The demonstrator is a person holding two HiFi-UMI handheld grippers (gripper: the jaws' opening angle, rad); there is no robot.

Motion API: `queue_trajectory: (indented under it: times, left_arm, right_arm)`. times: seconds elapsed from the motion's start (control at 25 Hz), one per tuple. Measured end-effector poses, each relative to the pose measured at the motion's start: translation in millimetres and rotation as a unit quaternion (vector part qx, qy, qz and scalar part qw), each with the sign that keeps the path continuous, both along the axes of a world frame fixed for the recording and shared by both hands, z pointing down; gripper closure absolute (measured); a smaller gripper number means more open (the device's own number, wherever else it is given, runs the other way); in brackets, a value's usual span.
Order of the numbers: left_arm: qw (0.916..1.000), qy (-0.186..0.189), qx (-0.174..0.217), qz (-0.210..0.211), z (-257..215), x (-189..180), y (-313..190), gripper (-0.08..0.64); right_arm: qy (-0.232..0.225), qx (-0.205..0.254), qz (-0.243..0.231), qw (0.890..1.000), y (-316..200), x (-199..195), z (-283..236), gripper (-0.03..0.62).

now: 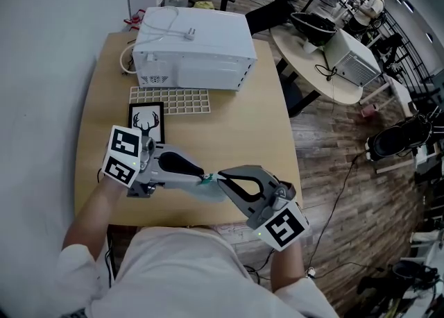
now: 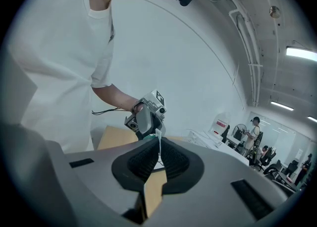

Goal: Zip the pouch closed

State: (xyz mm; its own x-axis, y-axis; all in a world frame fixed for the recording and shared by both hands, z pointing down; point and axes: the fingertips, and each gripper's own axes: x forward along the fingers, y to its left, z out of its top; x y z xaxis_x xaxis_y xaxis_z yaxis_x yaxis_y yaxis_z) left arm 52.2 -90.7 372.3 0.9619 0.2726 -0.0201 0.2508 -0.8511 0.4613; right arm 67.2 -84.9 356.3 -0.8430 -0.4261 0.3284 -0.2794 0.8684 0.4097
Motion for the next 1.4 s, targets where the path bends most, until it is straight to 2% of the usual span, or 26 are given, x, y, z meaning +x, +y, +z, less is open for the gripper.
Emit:
queue_trajectory:
  times: [0.24, 0.76, 1.0, 1.4]
  left_arm:
    - [0.9997, -0.018, 0.015, 0.003, 4.0, -2.5, 8.4, 0.514]
    - [0.9994, -0.017, 0.014, -0.025, 8.6, -7.2, 10.5, 0.517]
    - [0.9986, -0.019, 0.018, -0.046, 15.0, -9.6, 14.1, 0.517]
    - [0.9975, -0.023, 0.018, -0.065, 23.2, -10.9, 17.7, 0.518]
  right_arm:
    - [0.006, -0.01, 0.002, 1.0, 8.3, 4.1, 7.7, 0.578]
    - [-0.04, -0.02, 0.019, 0.999, 6.7, 23.8, -1.9, 0.578]
    - [-0.067, -0.046, 0.048, 0.996, 5.6, 36.9, 1.9, 0.578]
    - [-0.081, -0.055, 0.075, 0.992, 7.0, 54.5, 8.0, 0.578]
